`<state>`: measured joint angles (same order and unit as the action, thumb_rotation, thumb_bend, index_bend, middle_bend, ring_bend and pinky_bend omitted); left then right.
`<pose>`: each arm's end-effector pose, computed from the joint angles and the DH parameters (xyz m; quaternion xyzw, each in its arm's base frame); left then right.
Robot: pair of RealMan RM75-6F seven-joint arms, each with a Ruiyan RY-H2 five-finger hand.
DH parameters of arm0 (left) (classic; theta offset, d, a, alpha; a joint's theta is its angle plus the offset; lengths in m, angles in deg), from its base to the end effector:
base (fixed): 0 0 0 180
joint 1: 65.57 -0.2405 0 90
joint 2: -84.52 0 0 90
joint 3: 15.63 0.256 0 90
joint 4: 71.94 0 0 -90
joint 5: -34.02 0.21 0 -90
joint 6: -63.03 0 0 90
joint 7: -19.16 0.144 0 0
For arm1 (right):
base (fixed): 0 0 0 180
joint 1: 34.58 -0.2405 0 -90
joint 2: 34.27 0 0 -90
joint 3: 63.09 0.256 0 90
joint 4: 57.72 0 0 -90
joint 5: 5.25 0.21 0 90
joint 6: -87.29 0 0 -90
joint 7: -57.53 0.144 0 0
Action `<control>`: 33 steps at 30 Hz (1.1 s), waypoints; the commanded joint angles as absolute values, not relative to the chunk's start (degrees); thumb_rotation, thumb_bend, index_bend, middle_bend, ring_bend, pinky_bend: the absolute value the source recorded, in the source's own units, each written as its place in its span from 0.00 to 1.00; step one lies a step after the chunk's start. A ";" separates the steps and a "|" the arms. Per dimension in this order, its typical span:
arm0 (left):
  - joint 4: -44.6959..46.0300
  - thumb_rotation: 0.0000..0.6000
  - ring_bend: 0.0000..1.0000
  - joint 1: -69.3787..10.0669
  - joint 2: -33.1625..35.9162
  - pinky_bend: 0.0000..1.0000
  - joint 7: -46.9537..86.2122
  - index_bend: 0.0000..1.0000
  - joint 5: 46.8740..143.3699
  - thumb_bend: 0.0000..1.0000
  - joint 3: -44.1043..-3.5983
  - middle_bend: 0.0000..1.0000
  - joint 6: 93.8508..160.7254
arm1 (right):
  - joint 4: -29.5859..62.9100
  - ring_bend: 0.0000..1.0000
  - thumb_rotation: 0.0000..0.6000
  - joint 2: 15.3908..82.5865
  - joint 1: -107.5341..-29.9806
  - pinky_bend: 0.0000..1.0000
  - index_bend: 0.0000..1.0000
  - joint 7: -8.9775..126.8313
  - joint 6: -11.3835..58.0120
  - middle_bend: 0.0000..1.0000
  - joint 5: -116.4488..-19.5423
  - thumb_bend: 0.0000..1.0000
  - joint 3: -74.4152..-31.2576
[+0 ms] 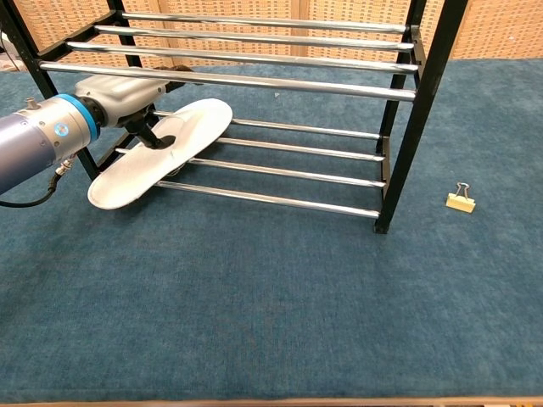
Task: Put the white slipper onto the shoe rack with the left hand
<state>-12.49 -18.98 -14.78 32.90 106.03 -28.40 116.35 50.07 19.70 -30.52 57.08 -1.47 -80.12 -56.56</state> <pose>-0.1577 0.3987 -0.0341 -0.7465 -0.2971 -0.3702 0.4663 -0.3101 -0.1409 0.2143 0.4679 -0.4537 0.3677 0.6633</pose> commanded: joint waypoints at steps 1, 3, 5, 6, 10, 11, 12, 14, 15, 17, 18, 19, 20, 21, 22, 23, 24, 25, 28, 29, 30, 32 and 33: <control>-10.58 1.00 0.00 -19.72 -13.78 0.12 33.15 0.09 107.08 0.35 -27.26 0.00 117.28 | 50.10 0.00 1.00 19.68 -30.53 0.00 0.00 57.18 -1.45 0.00 -80.25 0.00 -56.60; -9.64 1.00 0.00 -20.03 -13.22 0.12 32.82 0.09 107.97 0.34 -26.62 0.00 117.86 | 50.17 0.00 1.00 19.63 -30.51 0.00 0.00 57.26 -1.48 0.00 -80.40 0.00 -56.65; -8.59 1.00 0.00 -20.34 -12.68 0.12 32.32 0.09 109.15 0.34 -25.84 0.00 118.59 | 50.21 0.00 1.00 19.60 -30.47 0.00 0.00 57.28 -1.56 0.00 -80.51 0.00 -56.70; -8.11 1.00 0.00 -20.46 -12.48 0.12 32.03 0.09 109.61 0.34 -25.57 0.00 118.89 | 50.25 0.00 1.00 19.58 -30.45 0.00 0.00 57.34 -1.61 0.00 -80.56 0.00 -56.71; -6.31 1.00 0.00 -20.97 -11.92 0.12 32.29 0.09 111.26 0.34 -24.62 0.00 120.54 | 50.31 0.00 1.00 19.51 -30.34 0.00 0.00 57.52 -1.82 0.00 -80.72 0.00 -56.74; -5.60 1.00 0.00 -21.13 -11.75 0.12 32.47 0.09 111.59 0.34 -24.38 0.00 120.89 | 50.39 0.00 1.00 19.48 -30.32 0.00 0.00 57.65 -1.83 0.00 -80.76 0.00 -56.75; -4.37 1.00 0.00 -21.26 -11.53 0.12 32.50 0.09 112.04 0.34 -23.99 0.00 121.08 | 50.50 0.00 1.00 19.44 -30.32 0.00 0.00 57.87 -1.81 0.00 -80.92 0.00 -56.77; -1.85 1.00 0.01 -21.58 -10.73 0.12 33.26 0.09 112.41 0.34 -23.42 0.00 121.28 | 50.61 0.00 1.00 19.32 -30.31 0.00 0.00 58.06 -1.78 0.00 -81.19 0.00 -56.87; -0.87 1.00 0.01 -21.65 -10.43 0.12 33.69 0.09 112.45 0.34 -23.24 0.00 121.24 | 50.66 0.00 1.00 19.30 -30.31 0.00 0.00 58.11 -1.76 0.00 -81.28 0.00 -56.92; 1.60 1.00 0.01 -21.89 -9.73 0.12 34.95 0.09 112.62 0.34 -22.73 0.00 121.29 | 50.76 0.00 1.00 19.23 -30.27 0.00 0.00 58.22 -1.74 0.00 -81.50 0.00 -57.04; 2.63 1.00 0.01 -22.00 -9.40 0.12 35.74 0.09 112.64 0.34 -22.53 0.00 121.38 | 50.79 0.00 1.00 19.21 -30.25 0.00 0.00 58.22 -1.78 0.00 -81.55 0.00 -57.06; 3.97 1.00 0.01 -22.16 -8.97 0.12 36.86 0.09 112.69 0.34 -22.29 0.00 121.57 | 50.79 0.00 1.00 19.20 -30.24 0.00 0.00 58.18 -1.82 0.00 -81.57 0.00 -57.07; 5.15 1.00 0.01 -22.31 -8.69 0.12 37.57 0.09 112.91 0.34 -22.05 0.00 121.84 | 50.80 0.00 1.00 19.21 -30.24 0.00 0.00 58.13 -1.83 0.00 -81.57 0.00 -57.08; 6.24 1.00 0.01 -22.46 -8.40 0.12 38.04 0.09 112.96 0.34 -21.87 0.00 121.98 | 50.83 0.00 1.00 19.21 -30.24 0.00 0.00 58.13 -1.83 0.00 -81.58 0.00 -57.09; 7.62 1.00 0.01 -22.63 -7.97 0.12 38.43 0.09 113.03 0.34 -21.62 0.00 122.02 | 50.85 0.00 1.00 19.20 -30.24 0.00 0.00 58.12 -1.84 0.00 -81.60 0.00 -57.10; 8.68 1.00 0.01 -22.72 -7.62 0.12 38.60 0.09 113.29 0.34 -21.33 0.00 122.01 | 50.86 0.00 1.00 19.20 -30.24 0.00 0.00 58.08 -1.86 0.00 -81.63 0.00 -57.11; 10.10 1.00 0.01 -22.82 -7.04 0.12 38.88 0.09 114.11 0.34 -20.69 0.00 122.10 | 50.88 0.00 1.00 19.21 -30.24 0.00 0.00 58.00 -1.93 0.00 -81.69 0.00 -57.11; 11.05 1.00 0.01 -22.91 -6.56 0.12 39.01 0.09 114.75 0.34 -20.18 0.00 122.13 | 50.90 0.00 1.00 19.23 -30.24 0.00 0.00 57.93 -1.96 0.00 -81.72 0.00 -57.12; 13.47 1.00 0.01 -23.26 -5.17 0.12 40.04 0.09 116.87 0.34 -18.50 0.00 122.48 | 50.92 0.00 1.00 19.30 -30.28 0.00 0.00 57.66 -1.89 0.00 -81.71 0.00 -57.19; 13.98 1.00 0.01 -23.33 -4.79 0.12 40.30 0.09 117.53 0.34 -18.05 0.00 122.57 | 50.93 0.00 1.00 19.32 -30.29 0.00 0.00 57.57 -1.89 0.00 -81.72 0.00 -57.20; 14.58 1.00 0.01 -23.36 -4.29 0.12 40.36 0.09 118.64 0.34 -17.31 0.00 122.60 | 50.96 0.00 1.00 19.34 -30.30 0.00 0.00 57.50 -1.90 0.00 -81.75 0.00 -57.21; 15.66 1.00 0.01 -23.41 -2.95 0.12 39.27 0.09 120.90 0.34 -15.74 0.00 122.44 | 50.97 0.00 1.00 19.42 -30.33 0.00 0.00 57.29 -1.93 0.00 -81.76 0.00 -57.22; 16.09 1.00 0.01 -23.29 -2.07 0.12 38.04 0.09 122.46 0.34 -14.83 0.00 122.30 | 50.99 0.00 1.00 19.45 -30.32 0.00 0.00 57.14 -1.98 0.00 -81.77 0.00 -57.24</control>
<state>14.86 -23.24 -3.69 39.45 120.13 -16.59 122.40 50.98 19.44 -30.33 57.17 -1.95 -81.77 -57.23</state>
